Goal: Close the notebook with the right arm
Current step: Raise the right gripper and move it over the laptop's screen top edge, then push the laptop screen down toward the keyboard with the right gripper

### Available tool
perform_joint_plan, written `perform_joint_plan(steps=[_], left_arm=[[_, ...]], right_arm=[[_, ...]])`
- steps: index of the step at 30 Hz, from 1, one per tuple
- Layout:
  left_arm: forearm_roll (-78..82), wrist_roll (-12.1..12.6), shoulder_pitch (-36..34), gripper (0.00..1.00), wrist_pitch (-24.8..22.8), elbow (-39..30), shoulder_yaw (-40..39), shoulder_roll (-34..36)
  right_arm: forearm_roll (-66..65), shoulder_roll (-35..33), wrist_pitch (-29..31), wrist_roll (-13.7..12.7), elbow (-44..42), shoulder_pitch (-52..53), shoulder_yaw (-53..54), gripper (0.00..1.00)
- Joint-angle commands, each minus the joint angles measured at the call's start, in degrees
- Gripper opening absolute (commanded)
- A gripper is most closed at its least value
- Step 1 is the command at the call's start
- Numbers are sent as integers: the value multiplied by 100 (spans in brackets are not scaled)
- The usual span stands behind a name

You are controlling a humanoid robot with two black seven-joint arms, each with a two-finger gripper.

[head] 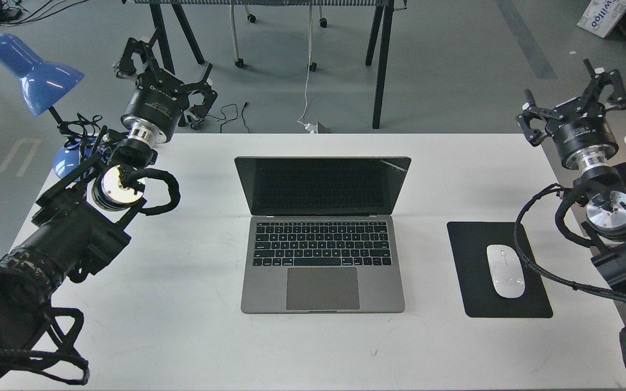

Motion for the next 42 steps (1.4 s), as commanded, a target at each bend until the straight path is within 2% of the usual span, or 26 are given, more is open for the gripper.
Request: perform_joint_plan(steps=[1, 7, 11, 21, 29, 34, 42], left_arm=[[-2, -12, 8, 100, 0, -2, -3, -9], [-2, -3, 8, 100, 0, -2, 15, 0], [-2, 6, 8, 100, 0, -2, 24, 0], [-2, -3, 8, 100, 0, -2, 15, 0], [-2, -3, 8, 100, 0, -2, 15, 0], [-2, -3, 8, 100, 0, -2, 15, 0], [-2, -3, 8, 100, 0, -2, 15, 0]], right_arm=[[-4, 34, 0, -2, 93, -2, -197, 100], [-127, 174, 0, -19, 119, 68, -451, 100], [-206, 473, 0, -11, 22, 419, -1014, 100], [-329, 1273, 0, -107, 57, 806, -1506, 100], [-347, 1203, 0, -142, 680, 763, -2376, 100], [-356, 720, 0, -134, 1129, 578, -2728, 100], [-408, 500, 0, -90, 1191, 560, -3361, 100]])
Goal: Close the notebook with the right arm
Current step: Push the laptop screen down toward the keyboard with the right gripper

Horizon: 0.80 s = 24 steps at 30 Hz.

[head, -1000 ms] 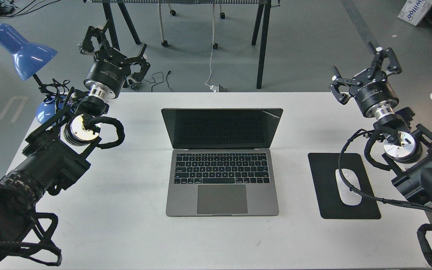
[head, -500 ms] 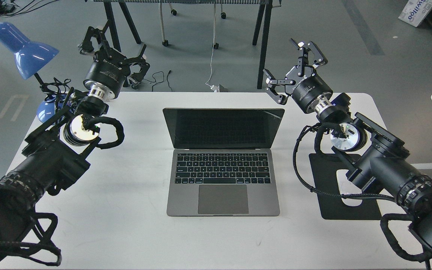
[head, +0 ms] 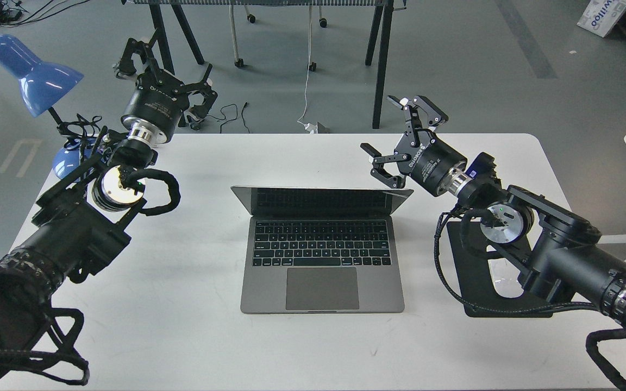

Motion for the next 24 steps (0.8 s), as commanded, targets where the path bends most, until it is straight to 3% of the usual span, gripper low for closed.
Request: perform_joint_plan(steps=[1, 24], left_arm=[[0, 4, 0, 100, 0, -1, 0, 0], [0, -4, 8, 100, 0, -1, 0, -9]], right_arm=[[-134, -54, 0, 12, -6, 3, -270, 100], [-2384, -45, 0, 38, -59, -621, -1105, 100]])
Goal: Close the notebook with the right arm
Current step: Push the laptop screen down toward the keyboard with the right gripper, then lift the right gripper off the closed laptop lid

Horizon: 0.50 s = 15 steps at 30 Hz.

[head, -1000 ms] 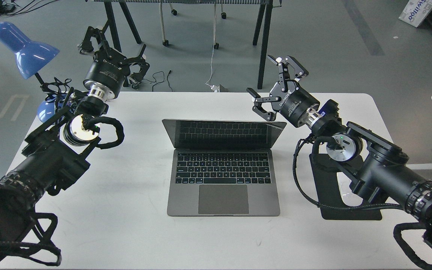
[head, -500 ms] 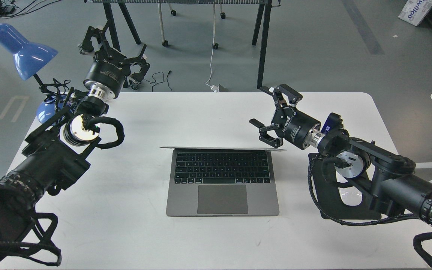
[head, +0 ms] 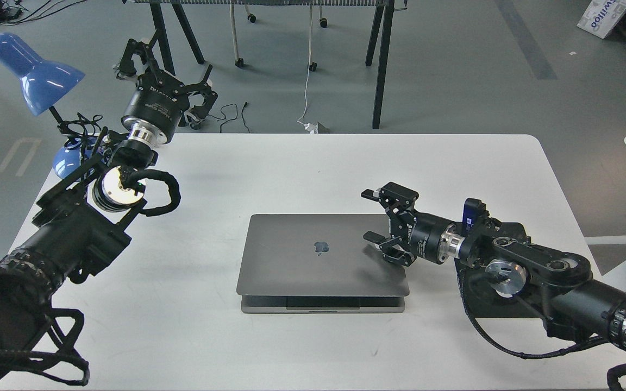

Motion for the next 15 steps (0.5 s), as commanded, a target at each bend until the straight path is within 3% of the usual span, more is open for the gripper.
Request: perform_joint_plan(steps=[1, 15], left_arm=[[0, 1, 0, 100, 0, 0, 0, 0], [0, 1, 0, 100, 0, 0, 0, 0]], right_arm=[[-278, 9, 0, 2, 0, -138, -88, 100], [-375, 1, 0, 2, 35, -147, -70, 100]])
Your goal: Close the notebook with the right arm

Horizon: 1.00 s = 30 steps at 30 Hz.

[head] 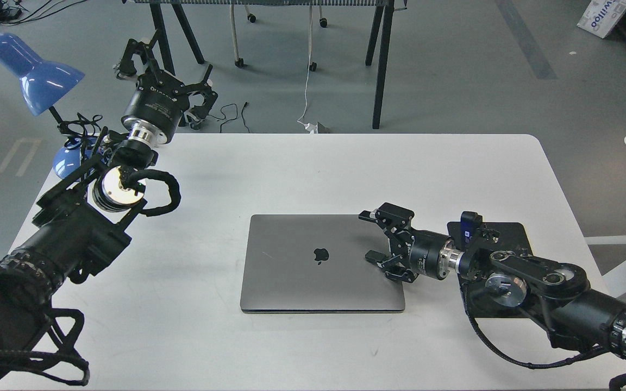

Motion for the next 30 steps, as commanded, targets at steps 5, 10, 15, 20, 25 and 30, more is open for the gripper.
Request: perform_joint_plan(steps=[5, 10, 15, 20, 25, 30], left_arm=[[0, 1, 0, 100, 0, 0, 0, 0], [0, 1, 0, 100, 0, 0, 9, 0], [0, 1, 0, 100, 0, 0, 26, 0], [0, 1, 0, 100, 0, 0, 35, 0], [0, 1, 0, 100, 0, 0, 35, 0], [0, 1, 0, 100, 0, 0, 18, -8]], right_arm=[[51, -74, 0, 0, 79, 40, 660, 100], [86, -127, 0, 0, 140, 49, 2118, 100], [104, -118, 0, -61, 62, 128, 3647, 100], [148, -206, 0, -97, -158, 163, 4800, 100], [1331, -250, 0, -106, -641, 119, 5056, 100], [1967, -259, 0, -44, -984, 111, 5056, 100]])
